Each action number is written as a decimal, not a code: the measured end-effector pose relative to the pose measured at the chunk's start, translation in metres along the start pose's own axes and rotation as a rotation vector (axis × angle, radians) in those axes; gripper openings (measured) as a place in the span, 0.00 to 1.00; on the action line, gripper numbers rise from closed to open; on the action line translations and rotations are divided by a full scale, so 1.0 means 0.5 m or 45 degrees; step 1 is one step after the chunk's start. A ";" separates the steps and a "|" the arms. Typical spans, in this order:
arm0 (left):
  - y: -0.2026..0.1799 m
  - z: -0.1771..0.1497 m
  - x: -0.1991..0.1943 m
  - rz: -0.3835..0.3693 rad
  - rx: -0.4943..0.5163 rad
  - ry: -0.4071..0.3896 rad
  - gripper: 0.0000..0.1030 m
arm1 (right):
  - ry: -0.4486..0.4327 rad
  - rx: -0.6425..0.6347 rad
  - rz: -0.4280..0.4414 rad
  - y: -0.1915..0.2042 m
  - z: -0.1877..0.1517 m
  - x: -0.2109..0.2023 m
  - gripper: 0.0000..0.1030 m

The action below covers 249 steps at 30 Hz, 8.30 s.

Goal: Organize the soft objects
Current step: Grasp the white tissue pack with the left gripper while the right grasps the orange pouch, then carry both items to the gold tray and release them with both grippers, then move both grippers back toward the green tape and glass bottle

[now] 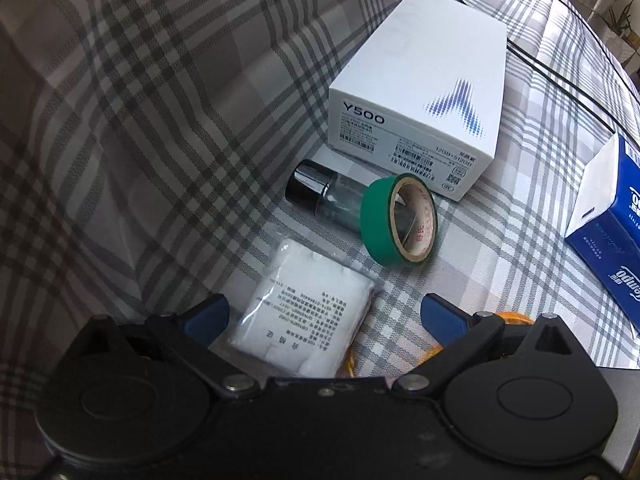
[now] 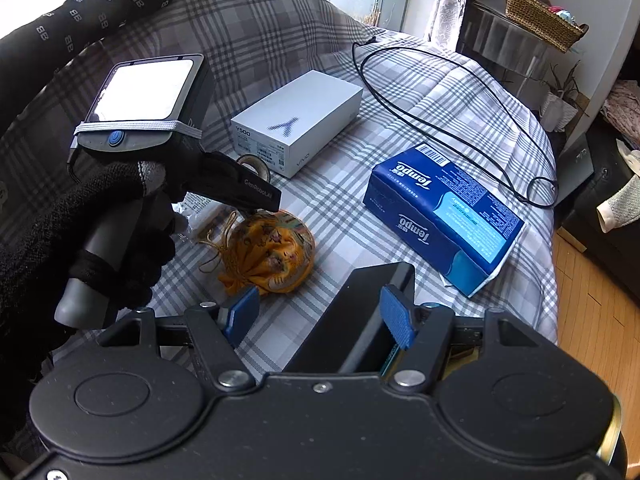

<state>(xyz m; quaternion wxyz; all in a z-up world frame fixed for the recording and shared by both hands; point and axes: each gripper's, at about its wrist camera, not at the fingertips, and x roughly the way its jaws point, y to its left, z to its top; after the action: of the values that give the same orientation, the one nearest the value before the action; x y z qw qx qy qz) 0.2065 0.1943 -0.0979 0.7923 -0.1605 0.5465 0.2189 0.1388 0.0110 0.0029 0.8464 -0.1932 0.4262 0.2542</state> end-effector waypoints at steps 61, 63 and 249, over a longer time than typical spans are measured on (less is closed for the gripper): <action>0.091 0.015 -0.237 -0.220 -0.042 -0.272 0.52 | 0.205 0.164 0.216 0.084 0.074 0.154 0.61; 0.090 0.012 -0.252 -0.226 -0.031 -0.293 0.52 | 0.182 0.178 0.234 0.083 0.071 0.126 0.61; 0.073 -0.046 -0.491 -0.180 0.071 -0.653 0.99 | 0.052 0.690 -0.061 0.125 0.216 0.344 0.65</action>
<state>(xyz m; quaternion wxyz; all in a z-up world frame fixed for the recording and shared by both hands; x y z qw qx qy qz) 0.0939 0.1719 0.1234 0.9223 -0.1157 0.3211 0.1815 0.2562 0.1654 -0.0845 0.8642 0.0251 0.4910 0.1068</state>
